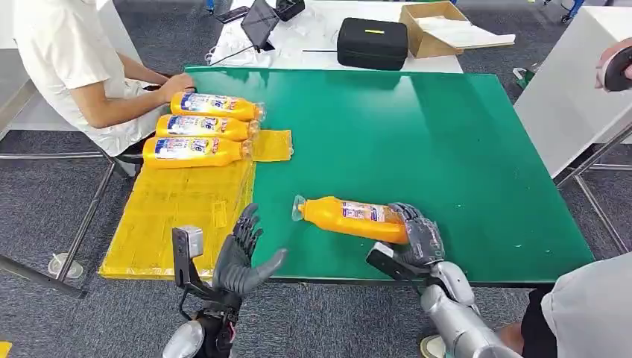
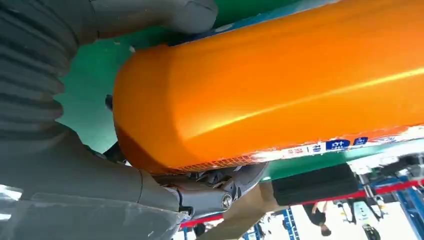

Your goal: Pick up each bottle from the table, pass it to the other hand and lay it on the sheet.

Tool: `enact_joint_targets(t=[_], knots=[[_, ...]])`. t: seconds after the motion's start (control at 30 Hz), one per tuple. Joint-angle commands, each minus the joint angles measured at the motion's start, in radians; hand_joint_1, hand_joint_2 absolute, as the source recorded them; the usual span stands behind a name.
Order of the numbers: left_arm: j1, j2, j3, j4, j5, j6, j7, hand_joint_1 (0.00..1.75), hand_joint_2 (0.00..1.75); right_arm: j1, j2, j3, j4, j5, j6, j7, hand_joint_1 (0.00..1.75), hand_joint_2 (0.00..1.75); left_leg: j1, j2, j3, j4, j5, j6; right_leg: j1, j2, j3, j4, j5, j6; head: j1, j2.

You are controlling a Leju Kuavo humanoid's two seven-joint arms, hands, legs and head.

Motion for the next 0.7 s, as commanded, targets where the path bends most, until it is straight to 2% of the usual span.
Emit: enact_joint_targets(t=[0.03, 0.1, 0.17, 0.23, 0.7], knots=[[0.002, 0.005, 0.006, 0.066, 0.044, -0.003, -0.034, 0.0, 1.75, 0.119, 0.066, -0.08, -0.17, -0.186, 0.012, -0.127, 1.75, 1.75, 0.001, 0.0, 0.003, -0.001, -0.002, -0.001, 0.001, 0.0, 0.003, -0.001, -0.002, -0.002, 0.0, 0.0], [0.006, 0.006, 0.001, 0.063, 0.043, 0.002, -0.046, 0.0, 1.75, 0.136, 0.069, -0.076, -0.206, -0.198, 0.016, -0.127, 1.75, 1.75, 0.0, -0.001, 0.001, -0.001, -0.001, 0.0, 0.0, -0.001, 0.001, -0.001, -0.001, -0.001, 0.0, 0.0], [0.023, 0.01, -0.006, 0.04, -0.013, 0.076, -0.123, 0.0, 1.75, 0.182, 0.084, -0.095, -0.296, -0.245, -0.007, -0.136, 1.75, 1.75, 0.0, -0.001, -0.001, 0.0, -0.001, 0.0, 0.001, 0.0, 0.0, 0.0, -0.001, -0.001, 0.0, 0.0], [0.03, 0.016, -0.015, 0.032, -0.013, 0.081, -0.127, 0.0, 1.75, 0.196, 0.085, -0.09, -0.32, -0.246, -0.007, -0.131, 1.75, 1.75, 0.0, 0.0, -0.002, 0.0, -0.001, 0.0, 0.001, 0.0, -0.001, 0.0, -0.001, -0.001, 0.0, 0.0], [0.028, 0.017, -0.014, 0.032, -0.013, 0.081, -0.127, 0.0, 1.75, 0.195, 0.083, -0.09, -0.32, -0.246, -0.007, -0.131, 1.75, 1.75, 0.0, -0.003, -0.007, 0.0, 0.0, 0.0, 0.0, -0.001, -0.006, 0.0, -0.001, -0.001, 0.0, 0.0]])
